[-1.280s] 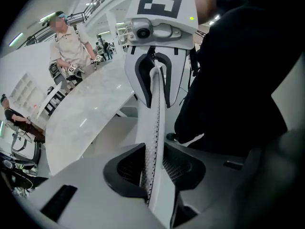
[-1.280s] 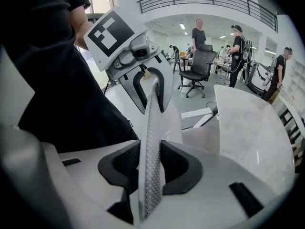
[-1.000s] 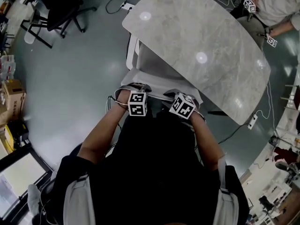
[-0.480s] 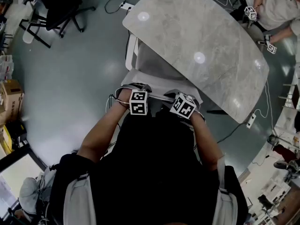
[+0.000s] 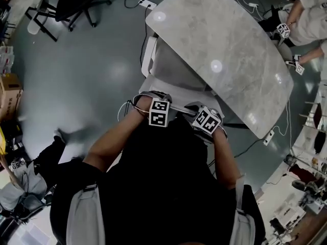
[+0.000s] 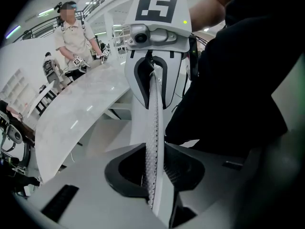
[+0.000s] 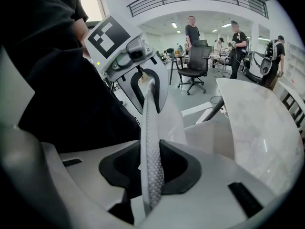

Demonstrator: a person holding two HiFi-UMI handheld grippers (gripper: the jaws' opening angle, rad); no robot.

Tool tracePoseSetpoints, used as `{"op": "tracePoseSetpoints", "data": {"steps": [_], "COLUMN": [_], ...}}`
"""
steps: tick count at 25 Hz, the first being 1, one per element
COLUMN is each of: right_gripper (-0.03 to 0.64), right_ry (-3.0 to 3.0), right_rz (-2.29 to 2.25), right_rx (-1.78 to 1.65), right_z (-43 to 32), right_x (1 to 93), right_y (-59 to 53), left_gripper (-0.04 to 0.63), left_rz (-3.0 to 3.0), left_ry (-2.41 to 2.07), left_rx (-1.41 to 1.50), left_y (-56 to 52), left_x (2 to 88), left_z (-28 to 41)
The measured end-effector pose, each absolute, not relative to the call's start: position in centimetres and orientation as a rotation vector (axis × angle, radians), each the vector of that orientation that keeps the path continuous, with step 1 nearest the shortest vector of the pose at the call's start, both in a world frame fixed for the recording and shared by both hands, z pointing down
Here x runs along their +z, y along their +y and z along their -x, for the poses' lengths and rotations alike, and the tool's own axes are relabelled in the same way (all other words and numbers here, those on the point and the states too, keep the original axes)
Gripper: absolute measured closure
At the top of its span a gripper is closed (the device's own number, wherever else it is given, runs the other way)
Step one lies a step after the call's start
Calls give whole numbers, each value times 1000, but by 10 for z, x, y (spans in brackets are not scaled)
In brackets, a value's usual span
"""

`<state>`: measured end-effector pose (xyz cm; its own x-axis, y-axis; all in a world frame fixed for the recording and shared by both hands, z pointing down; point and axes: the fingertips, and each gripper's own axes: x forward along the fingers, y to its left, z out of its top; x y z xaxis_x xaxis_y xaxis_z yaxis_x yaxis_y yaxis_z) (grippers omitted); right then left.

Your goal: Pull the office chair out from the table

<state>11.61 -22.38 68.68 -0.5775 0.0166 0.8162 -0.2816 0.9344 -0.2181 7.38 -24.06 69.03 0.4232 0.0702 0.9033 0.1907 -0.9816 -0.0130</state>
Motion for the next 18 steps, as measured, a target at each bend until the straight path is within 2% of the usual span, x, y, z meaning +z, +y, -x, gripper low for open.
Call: {"op": "tracePoseSetpoints", "data": {"steps": [18], "right_gripper": [500], "right_ry": [-2174], "right_rz": [-277], "right_rx": [374], "right_z": [-94], "right_x": [688], "right_y": [-166], "left_gripper": [495], "left_rz": [2520], "left_ry": [-258], "left_rx": [-1610], "left_y": [-185], "left_x": [692], "left_z": [-52]}}
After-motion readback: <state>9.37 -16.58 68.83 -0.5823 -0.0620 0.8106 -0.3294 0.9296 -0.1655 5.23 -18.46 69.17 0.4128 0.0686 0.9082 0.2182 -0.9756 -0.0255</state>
